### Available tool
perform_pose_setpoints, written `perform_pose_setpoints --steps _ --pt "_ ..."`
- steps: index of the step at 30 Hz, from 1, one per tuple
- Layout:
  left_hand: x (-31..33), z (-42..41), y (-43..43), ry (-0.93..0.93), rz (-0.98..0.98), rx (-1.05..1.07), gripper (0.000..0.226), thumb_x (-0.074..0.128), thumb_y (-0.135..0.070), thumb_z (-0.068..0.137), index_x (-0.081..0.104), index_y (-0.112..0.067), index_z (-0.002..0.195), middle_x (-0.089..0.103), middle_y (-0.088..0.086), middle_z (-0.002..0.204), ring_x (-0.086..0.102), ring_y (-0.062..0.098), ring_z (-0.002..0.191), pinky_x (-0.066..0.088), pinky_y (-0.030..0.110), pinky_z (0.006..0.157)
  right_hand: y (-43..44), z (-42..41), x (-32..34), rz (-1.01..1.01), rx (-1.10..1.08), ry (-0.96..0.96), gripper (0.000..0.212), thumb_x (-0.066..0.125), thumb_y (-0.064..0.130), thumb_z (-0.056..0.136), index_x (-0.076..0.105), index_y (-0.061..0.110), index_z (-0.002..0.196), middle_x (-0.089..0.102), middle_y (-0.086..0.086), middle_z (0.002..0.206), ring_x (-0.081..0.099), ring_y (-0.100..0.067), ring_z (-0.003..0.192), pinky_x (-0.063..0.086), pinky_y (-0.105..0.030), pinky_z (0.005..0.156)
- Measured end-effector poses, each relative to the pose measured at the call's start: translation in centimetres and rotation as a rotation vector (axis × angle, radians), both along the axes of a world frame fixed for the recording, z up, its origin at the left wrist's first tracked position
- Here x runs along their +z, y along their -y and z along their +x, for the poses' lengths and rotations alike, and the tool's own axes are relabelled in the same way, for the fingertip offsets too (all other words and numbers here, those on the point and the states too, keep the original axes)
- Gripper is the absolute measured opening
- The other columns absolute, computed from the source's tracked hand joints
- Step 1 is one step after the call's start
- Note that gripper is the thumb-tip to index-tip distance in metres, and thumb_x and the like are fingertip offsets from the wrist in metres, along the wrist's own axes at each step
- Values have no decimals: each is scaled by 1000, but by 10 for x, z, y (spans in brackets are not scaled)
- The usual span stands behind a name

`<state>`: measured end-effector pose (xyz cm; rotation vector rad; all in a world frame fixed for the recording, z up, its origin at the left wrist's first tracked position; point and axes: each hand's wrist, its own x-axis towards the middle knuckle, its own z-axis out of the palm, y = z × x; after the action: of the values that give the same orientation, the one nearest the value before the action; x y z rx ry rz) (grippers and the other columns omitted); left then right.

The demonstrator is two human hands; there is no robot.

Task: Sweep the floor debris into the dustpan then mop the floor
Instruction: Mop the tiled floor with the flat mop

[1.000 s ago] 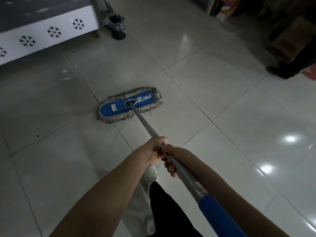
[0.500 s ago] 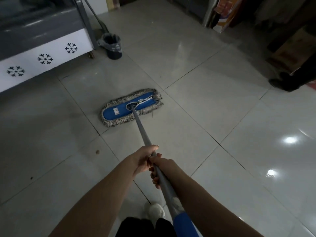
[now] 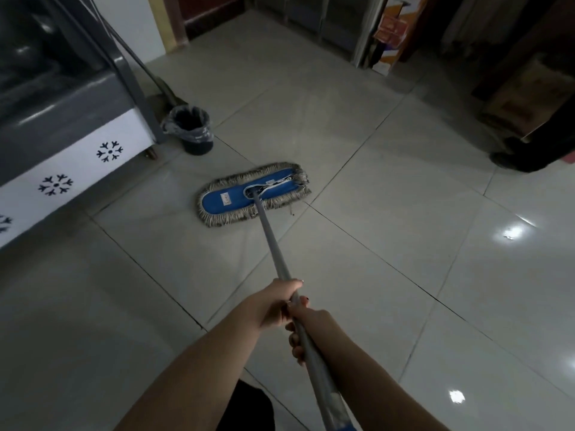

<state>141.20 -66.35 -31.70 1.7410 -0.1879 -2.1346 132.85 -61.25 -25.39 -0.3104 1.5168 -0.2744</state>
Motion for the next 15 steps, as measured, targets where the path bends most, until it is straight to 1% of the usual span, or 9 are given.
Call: perform_pose_setpoints --steps 2,4,8,10,12,14,15 --pt "2 35 40 0 1 -43 19 47 -20 97 34 -9 106 46 10 70 48 10 26 36 14 30 37 39 0 24 -25 -13 37 57 35 91 54 2 74 49 -4 39 45 -14 27 37 -13 34" --pt "5 59 76 3 -2 -75 20 46 -21 97 35 -8 107 49 9 69 50 10 30 38 15 31 74 66 4 41 -39 -37 38 57 35 91 53 2 73 48 -3 36 44 -13 25 36 -13 34" --pt "14 92 150 -36 4 -125 23 48 -23 97 40 -5 107 53 7 71 54 12 48 40 15 33 151 97 16 46 -52 -68 38 56 33 92 52 3 69 46 -3 33 42 -13 23 35 -11 32" --pt "17 102 186 -59 -5 -140 23 49 -23 96 42 -3 106 54 7 71 55 12 49 41 15 34 187 107 20 52 -53 -80 39 56 34 92 51 3 69 46 -4 36 41 -12 23 35 -11 32" --pt "17 110 218 -78 -22 -145 22 48 -23 97 42 -4 106 54 6 71 54 12 54 42 15 35 219 115 23 38 -31 -100 40 56 34 93 52 2 69 46 -6 44 42 -12 23 35 -11 32" --pt "19 116 252 -91 -26 -152 20 47 -24 97 43 -5 101 54 5 71 53 12 56 40 14 34 253 121 27 15 -2 -104 38 55 32 93 52 2 70 46 -7 50 42 -11 22 35 -11 32" --pt "18 118 267 -93 -32 -152 19 46 -24 97 44 -5 97 54 5 71 53 12 56 40 13 33 269 122 28 2 7 -102 37 55 31 93 52 2 71 47 -7 49 42 -11 22 36 -11 32"
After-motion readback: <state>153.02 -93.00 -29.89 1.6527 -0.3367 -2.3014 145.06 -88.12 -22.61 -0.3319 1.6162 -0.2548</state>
